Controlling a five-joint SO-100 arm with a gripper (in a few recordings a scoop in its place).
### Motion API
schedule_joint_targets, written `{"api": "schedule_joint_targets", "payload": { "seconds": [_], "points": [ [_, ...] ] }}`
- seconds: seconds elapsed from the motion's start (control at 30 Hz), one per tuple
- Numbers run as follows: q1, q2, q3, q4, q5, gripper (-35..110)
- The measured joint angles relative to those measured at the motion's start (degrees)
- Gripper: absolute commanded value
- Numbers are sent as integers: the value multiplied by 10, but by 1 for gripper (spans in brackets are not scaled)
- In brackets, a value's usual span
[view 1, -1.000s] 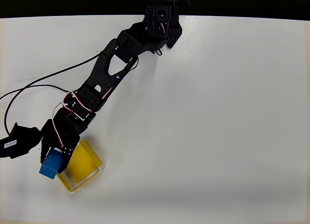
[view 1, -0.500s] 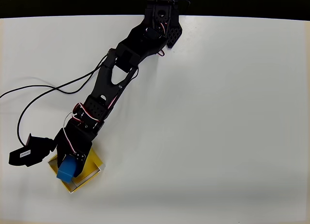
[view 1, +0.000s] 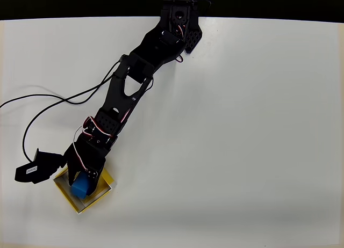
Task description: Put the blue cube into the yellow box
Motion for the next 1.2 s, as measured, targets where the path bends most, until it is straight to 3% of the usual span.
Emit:
{"api": "schedule_joint_targets", "payload": {
  "seconds": [0.2, 0.5, 1.2],
  "points": [
    [1, 0, 0, 4, 9, 40],
    [-5, 47, 18, -8, 8, 25],
    [-135, 739, 566, 140, 17, 8]
  ]
}}
